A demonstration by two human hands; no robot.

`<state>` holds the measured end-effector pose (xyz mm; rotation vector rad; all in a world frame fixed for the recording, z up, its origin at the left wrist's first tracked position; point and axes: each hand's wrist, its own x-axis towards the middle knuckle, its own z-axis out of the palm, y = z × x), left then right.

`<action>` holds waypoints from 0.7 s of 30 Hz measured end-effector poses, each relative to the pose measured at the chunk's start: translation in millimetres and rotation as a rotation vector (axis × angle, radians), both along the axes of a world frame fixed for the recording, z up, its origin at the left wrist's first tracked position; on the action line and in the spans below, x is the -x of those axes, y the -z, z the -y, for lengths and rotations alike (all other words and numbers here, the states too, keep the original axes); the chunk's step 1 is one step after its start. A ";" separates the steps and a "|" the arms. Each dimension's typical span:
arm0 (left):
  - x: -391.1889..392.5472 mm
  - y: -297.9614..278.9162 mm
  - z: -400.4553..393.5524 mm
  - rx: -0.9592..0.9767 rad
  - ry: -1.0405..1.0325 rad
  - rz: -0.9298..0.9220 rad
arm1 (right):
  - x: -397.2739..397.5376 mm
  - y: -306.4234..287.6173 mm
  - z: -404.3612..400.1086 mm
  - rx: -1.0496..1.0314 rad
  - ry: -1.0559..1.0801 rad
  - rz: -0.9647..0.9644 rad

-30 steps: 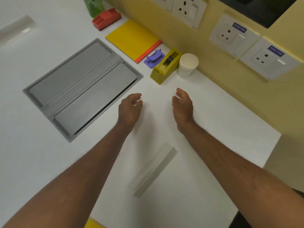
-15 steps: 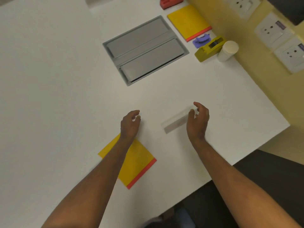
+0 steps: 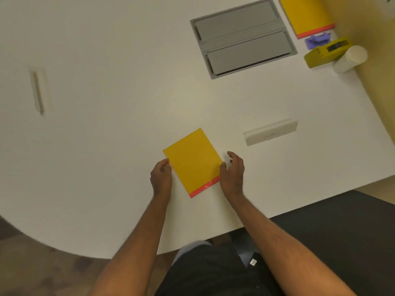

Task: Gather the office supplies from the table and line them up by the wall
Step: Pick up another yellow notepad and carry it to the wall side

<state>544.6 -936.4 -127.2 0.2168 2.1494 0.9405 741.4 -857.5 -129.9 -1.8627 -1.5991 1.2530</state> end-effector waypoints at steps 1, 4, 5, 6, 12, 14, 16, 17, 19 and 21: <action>-0.5 0.2 7.6 0.009 -0.023 0.011 | 2.0 1.0 4.1 0.017 -0.023 0.019; -3.2 2.7 21.5 0.011 -0.058 0.032 | 5.7 4.1 10.4 0.047 -0.074 0.083; -4.6 3.4 24.3 0.015 -0.053 0.034 | 5.9 4.4 11.6 0.055 -0.096 0.120; -5.7 5.1 25.3 0.024 -0.050 0.039 | 5.9 6.1 11.7 0.071 -0.114 0.162; -16.7 19.8 33.7 0.075 -0.055 0.104 | -0.3 22.5 18.8 0.117 -0.239 0.319; -24.8 19.3 37.1 0.103 -0.029 0.142 | -0.1 21.5 23.4 0.119 -0.247 0.343; -29.9 14.0 33.7 0.107 -0.037 0.209 | 2.7 16.9 23.8 0.145 -0.239 0.346; -31.1 12.7 30.6 0.103 -0.069 0.252 | 4.5 15.5 21.9 0.165 -0.228 0.340; -34.3 12.9 27.4 0.088 -0.138 0.349 | 5.9 16.1 19.9 0.211 -0.220 0.336; -35.2 13.5 24.6 0.078 -0.196 0.411 | 6.4 17.2 15.5 0.248 -0.204 0.336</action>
